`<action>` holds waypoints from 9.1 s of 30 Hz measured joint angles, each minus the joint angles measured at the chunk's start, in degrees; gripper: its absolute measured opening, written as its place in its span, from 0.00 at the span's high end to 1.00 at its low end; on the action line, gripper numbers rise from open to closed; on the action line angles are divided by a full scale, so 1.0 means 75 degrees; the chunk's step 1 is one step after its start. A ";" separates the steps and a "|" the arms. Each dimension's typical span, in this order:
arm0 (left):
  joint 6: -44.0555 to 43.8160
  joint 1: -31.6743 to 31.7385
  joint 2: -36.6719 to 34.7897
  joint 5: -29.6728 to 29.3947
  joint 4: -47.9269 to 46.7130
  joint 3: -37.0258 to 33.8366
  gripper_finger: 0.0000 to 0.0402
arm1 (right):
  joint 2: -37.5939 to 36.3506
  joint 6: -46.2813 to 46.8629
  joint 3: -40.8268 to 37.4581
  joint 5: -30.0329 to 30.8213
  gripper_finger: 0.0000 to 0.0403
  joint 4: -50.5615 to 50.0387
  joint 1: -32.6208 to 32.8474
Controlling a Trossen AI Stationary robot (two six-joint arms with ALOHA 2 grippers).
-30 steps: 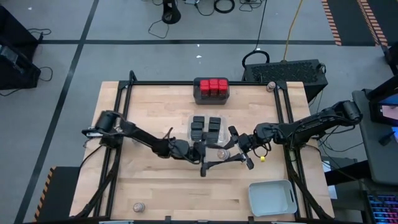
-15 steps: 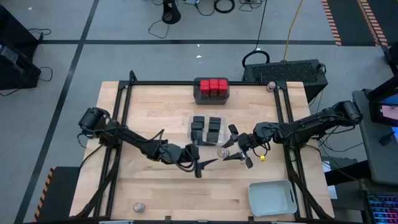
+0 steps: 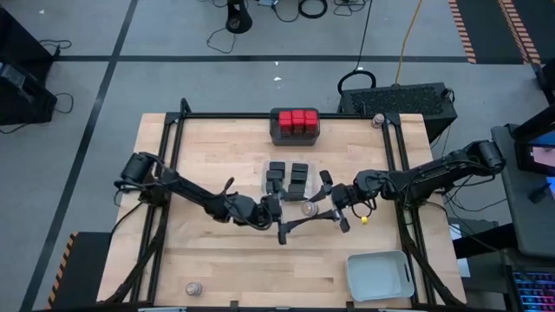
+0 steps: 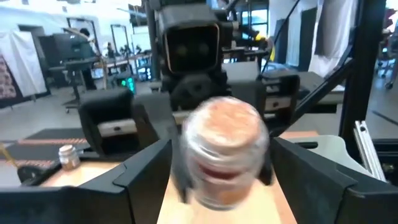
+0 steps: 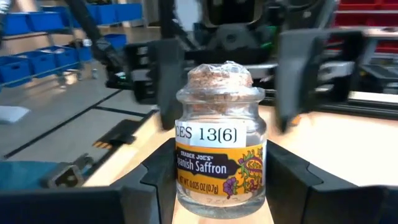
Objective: Sort spices by type
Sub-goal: Put the brown seasoning into the white bin
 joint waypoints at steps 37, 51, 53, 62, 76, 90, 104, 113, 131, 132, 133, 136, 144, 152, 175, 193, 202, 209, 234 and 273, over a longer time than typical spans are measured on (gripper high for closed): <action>-0.0083 0.0326 0.0039 0.0300 0.0725 0.0003 0.34 | 0.0000 -0.0104 -0.0002 0.0598 0.59 0.0548 0.0006; 0.0060 0.0329 0.0039 0.0314 0.0711 0.0003 0.50 | 0.0000 -0.0101 -0.0014 0.0603 0.59 0.0574 0.0003; 0.0092 0.0329 0.0039 0.0313 0.0711 0.0003 0.50 | 0.0000 -0.0102 -0.0015 0.0603 0.59 0.0585 0.0003; 0.0120 0.0338 0.0039 0.0266 0.0709 0.0006 0.51 | 0.0000 -0.0164 -0.0015 0.0607 0.55 0.0593 0.0003; 0.0095 0.0344 0.0039 0.0219 0.0438 0.0006 0.51 | -0.0111 -0.0602 -0.0003 0.0551 0.22 -0.0283 -0.0018; -0.0959 0.0329 -0.0968 0.1924 -0.2967 0.0012 0.51 | -0.1885 -0.1332 -0.0003 0.0562 0.20 -0.2612 -0.0399; -0.2347 0.1110 -0.0389 0.5735 -0.3060 0.0006 0.51 | -0.1055 -0.1422 0.1228 -0.0476 0.21 -0.4347 0.0511; -0.3158 0.1336 0.0557 0.6933 -0.2612 0.0489 0.51 | 0.0127 -0.2013 0.2096 -0.0476 0.21 -0.4777 0.0813; -0.3176 0.1684 0.1324 0.7626 -0.2475 0.1507 0.51 | 0.0930 -0.1817 0.2387 -0.0738 0.21 -0.4838 0.0816; -0.3179 0.1702 0.1324 0.7626 -0.2463 0.1507 0.51 | 0.0930 -0.1787 0.2387 -0.0738 0.21 -0.4840 0.0816; -0.3180 0.1717 0.1324 0.7635 -0.2460 0.1507 0.51 | 0.0930 -0.1772 0.2387 -0.0738 0.21 -0.4850 0.0813; -0.3246 0.1722 0.1324 0.7732 -0.2430 0.1504 0.51 | 0.0930 -0.1760 0.2387 -0.0738 0.21 -0.4846 0.0813; -0.3360 0.1722 0.1324 0.7824 -0.2242 0.1504 0.51 | 0.0930 -0.1760 0.2387 -0.0733 0.29 -0.4837 0.0810; -0.3358 0.1722 0.1324 0.7827 -0.2234 0.1504 0.51 | 0.0930 -0.1760 0.2387 -0.0690 0.45 -0.4847 0.0810; -0.3295 0.1746 0.1304 0.7565 -0.2041 0.1501 0.36 | 0.0930 -0.1759 0.2387 -0.0654 0.67 -0.4717 0.0808; -0.2941 0.2189 0.0717 0.8195 -0.2805 0.1495 0.29 | 0.0847 -0.1447 0.2400 -0.0640 0.67 -0.4904 0.0811; -0.1610 0.2046 -0.0583 0.6786 -0.4684 0.1338 0.29 | 0.0620 -0.1114 0.2686 -0.0566 0.67 -0.6240 0.1076; -0.1083 0.1664 -0.1432 0.5768 -0.5678 0.1053 0.29 | 0.0655 -0.0354 0.3551 0.0680 0.67 -0.7992 0.1924; -0.1334 0.1130 -0.1514 0.4719 -0.6103 0.1070 0.29 | 0.0691 0.6052 0.3937 0.3825 0.67 -1.0654 0.6238; -0.1553 0.1070 -0.1508 0.3744 -0.5369 0.1070 0.29 | 0.3968 0.6609 0.3937 0.5812 0.67 -1.0147 0.7530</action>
